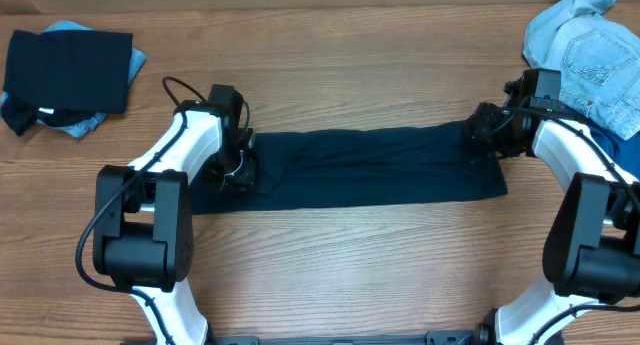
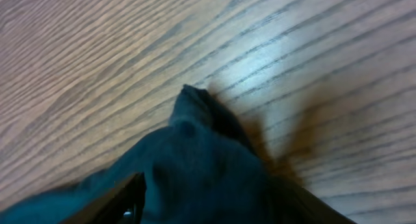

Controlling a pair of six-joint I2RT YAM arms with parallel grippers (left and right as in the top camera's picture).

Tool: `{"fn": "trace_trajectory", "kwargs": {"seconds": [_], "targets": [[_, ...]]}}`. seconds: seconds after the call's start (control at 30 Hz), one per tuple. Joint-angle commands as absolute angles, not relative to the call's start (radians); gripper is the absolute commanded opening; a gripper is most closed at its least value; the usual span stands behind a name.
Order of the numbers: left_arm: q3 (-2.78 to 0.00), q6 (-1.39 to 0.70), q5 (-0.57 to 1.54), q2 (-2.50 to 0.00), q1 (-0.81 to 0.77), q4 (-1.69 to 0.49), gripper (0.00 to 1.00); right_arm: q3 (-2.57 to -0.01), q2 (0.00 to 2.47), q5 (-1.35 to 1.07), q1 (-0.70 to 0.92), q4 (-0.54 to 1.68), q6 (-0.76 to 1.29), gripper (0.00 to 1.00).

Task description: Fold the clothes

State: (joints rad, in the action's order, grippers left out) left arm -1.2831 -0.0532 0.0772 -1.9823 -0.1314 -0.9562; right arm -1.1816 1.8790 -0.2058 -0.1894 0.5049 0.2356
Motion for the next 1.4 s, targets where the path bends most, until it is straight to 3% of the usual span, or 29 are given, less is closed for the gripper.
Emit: {"fn": "trace_trajectory", "kwargs": {"seconds": [0.0, 0.27, 0.57, 0.83, 1.1, 1.3, 1.37], "targets": [[-1.269, -0.075, 0.072, -1.988, -0.130, -0.929, 0.19, -1.178, 1.903, -0.199, -0.192, 0.493, 0.235, 0.67], [-1.269, -0.075, 0.072, -1.988, -0.130, -0.928, 0.19, -1.180, 1.953, -0.215, -0.192, 0.482, 0.235, 0.68], [-1.269, -0.075, 0.072, -1.989, -0.130, -0.926, 0.20, -1.187, 1.904, -0.240, -0.192, 0.480, 0.227, 0.60], [-1.269, -0.075, 0.072, -1.988, -0.130, -0.926, 0.19, -1.187, 1.820, -0.248, -0.192, 0.513, 0.228, 0.42], [-1.269, -0.075, 0.071, -1.988, -0.130, -0.926, 0.19, -1.187, 1.819, -0.249, -0.192, 0.477, 0.229, 0.16], [-1.269, -0.075, 0.071, -1.988, -0.130, -0.922, 0.19, -1.187, 1.819, -0.240, -0.192, 0.484, 0.235, 0.14], [-1.269, -0.075, 0.071, -1.988, -0.130, -0.921, 0.19, -1.187, 1.819, -0.221, -0.192, 0.488, 0.235, 0.09]]}}
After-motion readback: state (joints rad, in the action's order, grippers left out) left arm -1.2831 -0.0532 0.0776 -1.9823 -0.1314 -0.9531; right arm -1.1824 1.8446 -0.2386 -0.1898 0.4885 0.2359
